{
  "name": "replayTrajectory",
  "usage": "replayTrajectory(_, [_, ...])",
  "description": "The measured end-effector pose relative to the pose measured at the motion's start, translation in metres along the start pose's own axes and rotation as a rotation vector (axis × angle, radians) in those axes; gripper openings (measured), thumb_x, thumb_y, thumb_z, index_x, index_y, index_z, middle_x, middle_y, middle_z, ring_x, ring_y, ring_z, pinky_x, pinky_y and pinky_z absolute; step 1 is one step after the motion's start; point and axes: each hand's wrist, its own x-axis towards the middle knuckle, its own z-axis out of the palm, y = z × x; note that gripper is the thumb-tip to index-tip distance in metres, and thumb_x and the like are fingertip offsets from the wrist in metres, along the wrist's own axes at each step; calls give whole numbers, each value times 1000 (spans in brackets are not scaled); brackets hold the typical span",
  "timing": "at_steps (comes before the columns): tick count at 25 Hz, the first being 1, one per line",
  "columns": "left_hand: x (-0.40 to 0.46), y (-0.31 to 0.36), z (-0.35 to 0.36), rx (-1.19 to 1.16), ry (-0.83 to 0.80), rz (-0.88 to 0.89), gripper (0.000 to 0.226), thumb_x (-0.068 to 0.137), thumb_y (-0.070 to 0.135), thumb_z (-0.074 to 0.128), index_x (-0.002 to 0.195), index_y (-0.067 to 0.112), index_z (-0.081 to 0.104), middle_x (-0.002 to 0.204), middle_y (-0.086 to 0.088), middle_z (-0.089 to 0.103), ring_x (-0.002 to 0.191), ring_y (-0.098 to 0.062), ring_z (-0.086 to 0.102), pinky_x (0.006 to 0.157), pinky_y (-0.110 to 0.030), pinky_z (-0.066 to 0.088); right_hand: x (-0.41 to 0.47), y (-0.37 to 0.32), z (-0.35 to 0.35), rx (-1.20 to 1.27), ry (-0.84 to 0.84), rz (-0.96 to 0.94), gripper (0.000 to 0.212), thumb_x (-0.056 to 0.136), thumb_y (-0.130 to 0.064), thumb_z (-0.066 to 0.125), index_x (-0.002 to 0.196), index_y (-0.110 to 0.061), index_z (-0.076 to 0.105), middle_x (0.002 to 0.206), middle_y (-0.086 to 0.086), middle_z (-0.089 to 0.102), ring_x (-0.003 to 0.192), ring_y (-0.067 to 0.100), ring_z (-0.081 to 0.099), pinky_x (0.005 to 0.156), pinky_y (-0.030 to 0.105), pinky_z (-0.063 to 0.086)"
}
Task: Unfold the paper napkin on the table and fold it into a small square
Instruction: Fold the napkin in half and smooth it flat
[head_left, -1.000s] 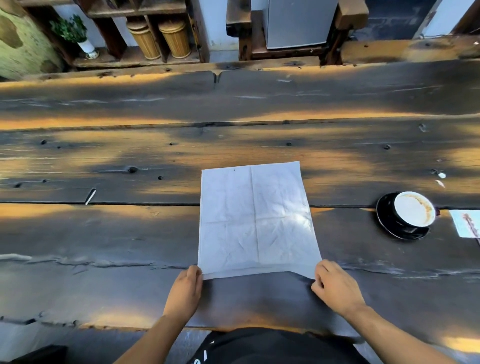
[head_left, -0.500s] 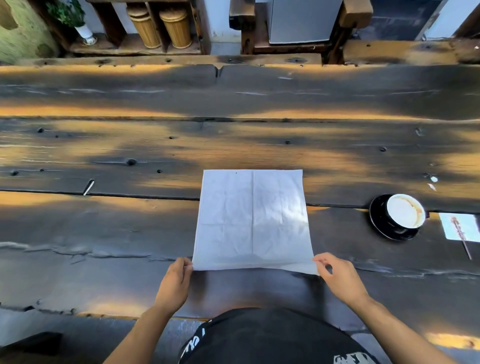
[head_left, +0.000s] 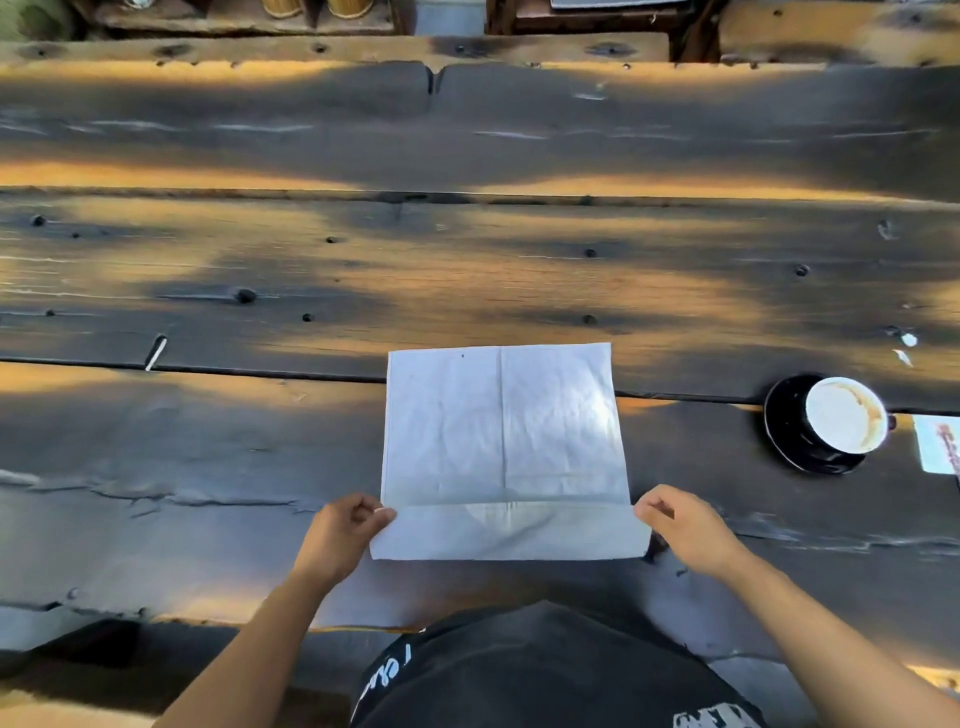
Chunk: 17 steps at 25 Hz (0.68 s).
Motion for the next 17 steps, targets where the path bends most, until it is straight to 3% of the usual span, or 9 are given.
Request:
replayTrajectory(3, [32, 21, -15, -191, -145, -26, 11, 97, 16, 65, 105, 14, 71, 80, 3, 76, 71, -10, 69, 70, -24, 51, 30, -16, -7, 90, 77, -35, 15, 96, -18, 63, 84, -23, 70, 87, -5, 74, 85, 20, 69, 80, 41, 58])
replayTrajectory(6, [64, 44, -25, -337, -104, -57, 11, 100, 11, 59, 102, 3, 67, 84, -4, 77, 81, -19, 72, 76, -32, 56, 61, -33, -16, 254, 142, -27, 19, 96, -10, 62, 90, -23, 75, 92, 1, 76, 90, 28, 70, 87, 48, 58])
replayTrajectory(8, [83, 62, -30, -450, -28, -93, 12, 98, 12, 62, 99, 0, 63, 83, -8, 75, 79, -24, 70, 73, -36, 59, 80, -46, -22, 417, 144, -1, 24, 98, -6, 59, 96, -23, 75, 101, 8, 75, 94, 32, 69, 92, 52, 56])
replayTrajectory(11, [111, 84, -31, -559, 26, -118, 15, 97, 15, 64, 101, 0, 63, 88, -13, 75, 74, -23, 72, 61, -30, 60, 106, -74, -36, 610, 164, 53, 27, 96, 1, 58, 103, -21, 70, 105, 14, 70, 88, 24, 65, 90, 47, 56])
replayTrajectory(14, [139, 95, -30, -557, 112, -117, 16, 97, 17, 63, 103, 2, 64, 87, -12, 73, 69, -22, 71, 53, -28, 57, 134, -96, -44, 705, 240, 84, 22, 93, 1, 65, 110, -13, 69, 99, 13, 71, 87, 22, 66, 87, 41, 55])
replayTrajectory(17, [161, 101, -27, -566, 179, -117, 10, 98, 18, 62, 95, 9, 63, 78, -4, 71, 63, -19, 66, 50, -28, 54, 161, -105, -44, 661, 334, 104, 16, 90, -4, 69, 105, -8, 73, 98, 17, 73, 88, 23, 65, 85, 39, 55])
